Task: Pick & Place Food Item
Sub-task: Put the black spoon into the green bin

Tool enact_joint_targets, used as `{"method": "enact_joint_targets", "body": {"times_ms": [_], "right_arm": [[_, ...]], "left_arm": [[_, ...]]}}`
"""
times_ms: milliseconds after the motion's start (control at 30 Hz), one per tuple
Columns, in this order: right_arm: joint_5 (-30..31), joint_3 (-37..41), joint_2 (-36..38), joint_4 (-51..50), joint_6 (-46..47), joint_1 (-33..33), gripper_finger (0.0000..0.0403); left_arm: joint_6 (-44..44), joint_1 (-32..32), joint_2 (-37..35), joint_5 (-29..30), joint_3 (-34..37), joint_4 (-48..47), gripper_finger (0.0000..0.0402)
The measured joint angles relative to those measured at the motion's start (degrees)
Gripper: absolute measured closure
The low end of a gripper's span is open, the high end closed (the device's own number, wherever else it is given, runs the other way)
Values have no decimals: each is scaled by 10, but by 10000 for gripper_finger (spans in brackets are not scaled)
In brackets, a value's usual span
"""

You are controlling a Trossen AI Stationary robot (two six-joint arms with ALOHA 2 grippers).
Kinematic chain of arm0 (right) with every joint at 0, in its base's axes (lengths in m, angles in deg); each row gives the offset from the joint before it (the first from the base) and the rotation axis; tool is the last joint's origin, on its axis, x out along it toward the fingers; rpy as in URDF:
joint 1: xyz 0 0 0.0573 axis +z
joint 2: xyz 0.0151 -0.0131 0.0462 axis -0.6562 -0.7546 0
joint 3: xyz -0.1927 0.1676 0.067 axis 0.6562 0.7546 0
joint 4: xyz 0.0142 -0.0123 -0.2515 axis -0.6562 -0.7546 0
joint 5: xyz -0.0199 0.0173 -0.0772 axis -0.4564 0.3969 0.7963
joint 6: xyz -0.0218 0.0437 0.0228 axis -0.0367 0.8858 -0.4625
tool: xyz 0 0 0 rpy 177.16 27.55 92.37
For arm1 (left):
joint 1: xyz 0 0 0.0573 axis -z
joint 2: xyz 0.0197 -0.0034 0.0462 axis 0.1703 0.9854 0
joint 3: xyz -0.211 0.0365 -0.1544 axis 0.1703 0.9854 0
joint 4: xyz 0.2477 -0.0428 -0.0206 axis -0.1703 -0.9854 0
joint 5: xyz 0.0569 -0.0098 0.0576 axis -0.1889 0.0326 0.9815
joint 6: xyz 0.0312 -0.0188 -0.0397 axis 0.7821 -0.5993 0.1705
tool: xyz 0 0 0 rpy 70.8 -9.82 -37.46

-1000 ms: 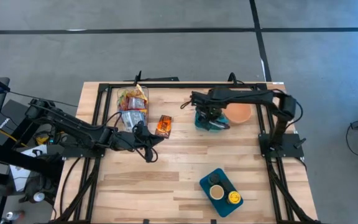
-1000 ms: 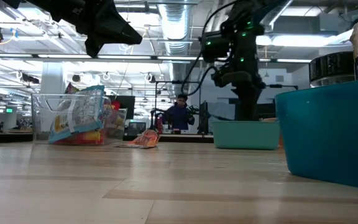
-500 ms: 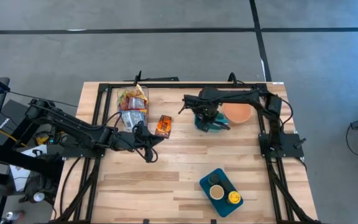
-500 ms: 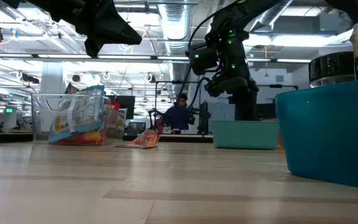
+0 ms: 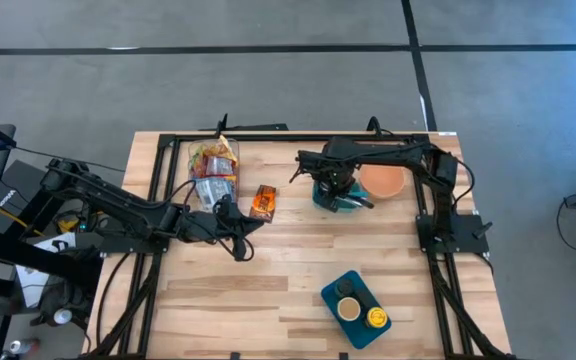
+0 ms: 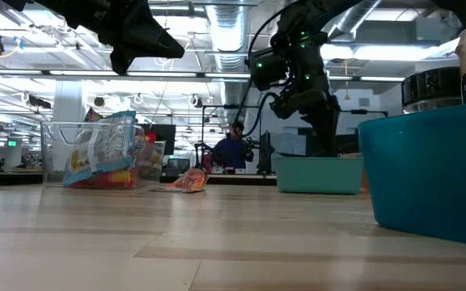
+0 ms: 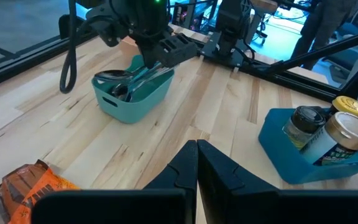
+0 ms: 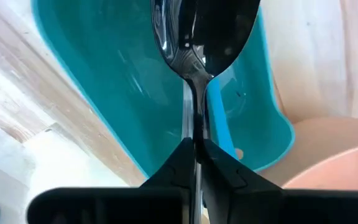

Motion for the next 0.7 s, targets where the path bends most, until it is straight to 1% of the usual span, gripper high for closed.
{"method": "enact_joint_targets", "body": {"times_ms": [100, 500, 700], "right_arm": [[-9, 0, 0, 2, 0, 3, 392], [-9, 0, 0, -1, 18, 6, 392], [-9, 25, 0, 11, 30, 5, 392]], "left_arm": [[0, 0, 0, 0, 0, 0, 401], [0, 0, 0, 0, 0, 0, 401], [0, 0, 0, 0, 0, 0, 401]]}}
